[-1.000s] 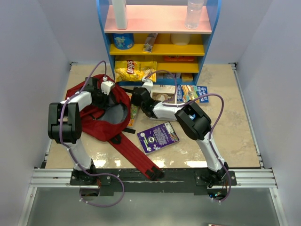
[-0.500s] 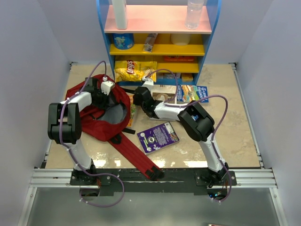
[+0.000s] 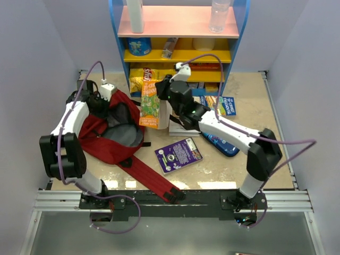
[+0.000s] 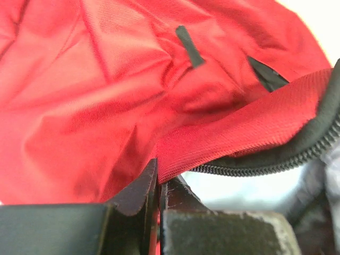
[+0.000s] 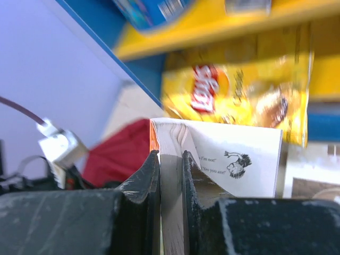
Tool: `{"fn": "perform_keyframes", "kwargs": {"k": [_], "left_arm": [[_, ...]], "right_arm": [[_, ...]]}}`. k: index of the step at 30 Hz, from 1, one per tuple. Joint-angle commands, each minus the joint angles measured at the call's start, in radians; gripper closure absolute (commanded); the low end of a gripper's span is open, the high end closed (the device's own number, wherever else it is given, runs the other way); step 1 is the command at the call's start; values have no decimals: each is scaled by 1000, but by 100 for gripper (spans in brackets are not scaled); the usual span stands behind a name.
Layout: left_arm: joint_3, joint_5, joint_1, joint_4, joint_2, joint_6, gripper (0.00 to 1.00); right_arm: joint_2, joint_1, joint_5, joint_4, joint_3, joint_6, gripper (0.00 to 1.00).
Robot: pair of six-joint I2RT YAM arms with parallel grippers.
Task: Pack the student bag
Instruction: Pick up the book from the center of the board, then place the book in the student bag.
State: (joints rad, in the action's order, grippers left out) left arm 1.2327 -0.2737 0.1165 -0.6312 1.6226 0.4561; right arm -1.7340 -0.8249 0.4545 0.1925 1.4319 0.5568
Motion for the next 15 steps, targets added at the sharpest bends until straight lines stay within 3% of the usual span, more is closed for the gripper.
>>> {"fn": "perform_keyframes", "kwargs": {"k": [1,7,15], "left_arm": [[54,-51,-6,-105,-116,9,100],[82,-87,-11,-156,-208,-19,100],[47,-242,-32,-245,-299,21,100]], "right_arm": [[146,-36,18,38,19,3,100],[234,-103,7,-42,30,126,100],[277,-168,-59,-67,-132,356,100]]}}
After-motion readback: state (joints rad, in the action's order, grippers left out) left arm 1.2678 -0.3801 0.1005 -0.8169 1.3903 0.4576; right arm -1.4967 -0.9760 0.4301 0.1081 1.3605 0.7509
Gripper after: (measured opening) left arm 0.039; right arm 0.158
